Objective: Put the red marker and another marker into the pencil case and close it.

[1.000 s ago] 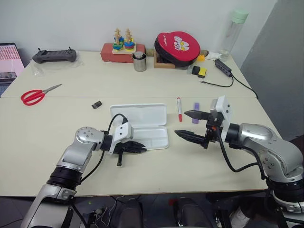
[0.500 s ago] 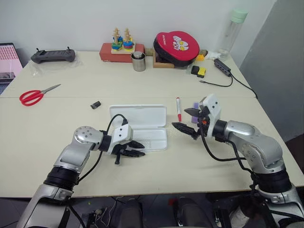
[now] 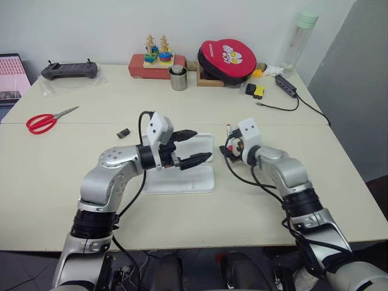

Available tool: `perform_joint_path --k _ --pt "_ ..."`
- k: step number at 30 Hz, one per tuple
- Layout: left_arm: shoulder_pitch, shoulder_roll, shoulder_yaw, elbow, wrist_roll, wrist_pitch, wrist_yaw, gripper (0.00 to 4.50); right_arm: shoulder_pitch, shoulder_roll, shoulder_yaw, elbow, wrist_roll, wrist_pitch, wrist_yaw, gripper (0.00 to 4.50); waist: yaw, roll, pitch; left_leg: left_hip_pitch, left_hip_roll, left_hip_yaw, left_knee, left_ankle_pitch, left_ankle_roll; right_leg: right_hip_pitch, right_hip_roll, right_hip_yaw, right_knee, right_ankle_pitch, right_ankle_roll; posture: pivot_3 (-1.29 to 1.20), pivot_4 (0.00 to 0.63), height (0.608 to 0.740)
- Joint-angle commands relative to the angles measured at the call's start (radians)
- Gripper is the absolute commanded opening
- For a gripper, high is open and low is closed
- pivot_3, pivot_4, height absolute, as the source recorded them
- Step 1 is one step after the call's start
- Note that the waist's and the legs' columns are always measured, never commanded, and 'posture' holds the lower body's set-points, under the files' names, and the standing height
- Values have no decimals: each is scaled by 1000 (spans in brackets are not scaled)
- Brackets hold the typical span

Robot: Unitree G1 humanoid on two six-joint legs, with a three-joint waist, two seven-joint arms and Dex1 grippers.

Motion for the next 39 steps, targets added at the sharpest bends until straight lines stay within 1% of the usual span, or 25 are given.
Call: perform_joint_path --k 1,4,5,6,7,9,14,19,23,25,27,28,30,32,34,35,39 --pt "-52 -25 -21 -29 36 -3 92 4482 -49 25 -11 102 -49 -35 -38 4500 1 0 0 0 0 0 0 0 0 0 0 0 0 0 0 0 150 740" --pt "-82 -44 -44 -5 70 -13 145 4500 -68 48 -22 186 -71 -65 -56 3963 -1 0 0 0 0 0 0 0 0 0 0 1 0 0 1 0 150 740" --pt "-94 -50 -46 10 82 -23 162 4500 -71 54 -28 204 -76 -73 -68 3668 0 0 0 0 0 0 0 0 0 0 0 0 0 0 1 0 150 740" --pt "-104 -57 -41 22 84 -27 175 4500 -74 60 -36 216 -78 -78 -79 3594 0 0 0 1 0 0 0 0 0 0 0 0 0 0 1 0 150 740" --pt "-113 -64 -33 30 81 -26 186 4500 -77 63 -43 224 -78 -80 -86 3224 0 0 0 1 0 0 1 0 0 1 0 0 1 0 2 0 150 740" --pt "-127 -69 -26 43 83 -34 198 4500 -83 69 -62 234 -78 -86 -106 2692 0 0 0 1 0 0 1 1 1 1 0 0 1 1 3 0 150 740" --pt "-146 -76 -37 71 111 -82 221 4500 -91 79 -96 259 -89 -111 -144 1484 4 0 0 1 -1 0 1 1 1 1 0 1 0 2 4 0 150 740" --pt "-163 -85 -23 92 103 -97 236 4500 -93 84 -122 247 -81 -140 -154 290 3 0 0 1 -1 0 1 1 1 1 0 1 0 2 4 0 150 740" --pt "-116 -29 -20 13 66 -102 152 4500 -110 80 -161 162 -44 -233 -116 291 -2 0 0 0 -1 0 0 1 1 0 0 1 -1 2 3 0 150 740" --pt "-85 11 17 -42 20 -78 121 4500 -115 58 -149 73 -38 -299 -43 291 -8 2 1 0 -1 1 0 1 1 0 0 1 -1 2 3 0 150 740" --pt "-38 77 52 -84 -3 -76 78 4500 -122 48 -165 -22 14 -325 40 291 -18 3 2 0 -1 1 -2 1 1 -1 0 1 -1 1 3 0 150 740" --pt "-5 117 81 -99 -19 -72 53 4500 -121 34 -162 -87 51 -328 109 291 -23 3 2 0 0 1 -2 1 1 -1 0 1 -1 1 3 0 150 740" --pt "63 185 133 -115 -50 -75 3 4500 -109 -8 -128 -191 102 -283 237 291 -30 3 2 0 0 0 -4 1 1 -1 0 1 -1 0 2 0 150 740" --pt "118 237 165 -114 -55 -91 -27 4500 -86 -61 -69 -276 112 -264 348 291 -29 3 2 1 0 0 -6 1 1 -1 0 0 -1 0 1 0 150 740" --pt "176 280 199 -107 -62 -102 -56 4500 -79 -89 -38 -328 151 -203 414 291 -26 3 2 1 0 0 -7 1 1 -1 0 -1 -1 -1 0 0 150 740" --pt "210 303 214 -95 -56 -115 -74 4500 -73 -112 0 -350 152 -171 458 291 -25 3 2 1 0 0 -7 1 1 -1 0 -1 -1 -2 0 0 150 740" --pt "306 355 253 -62 -41 -162 -116 4500 -44 -153 135 -360 114 -149 562 291 -21 3 2 1 0 0 -6 1 1 -1 -1 -1 -1 -3 0 0 150 740"
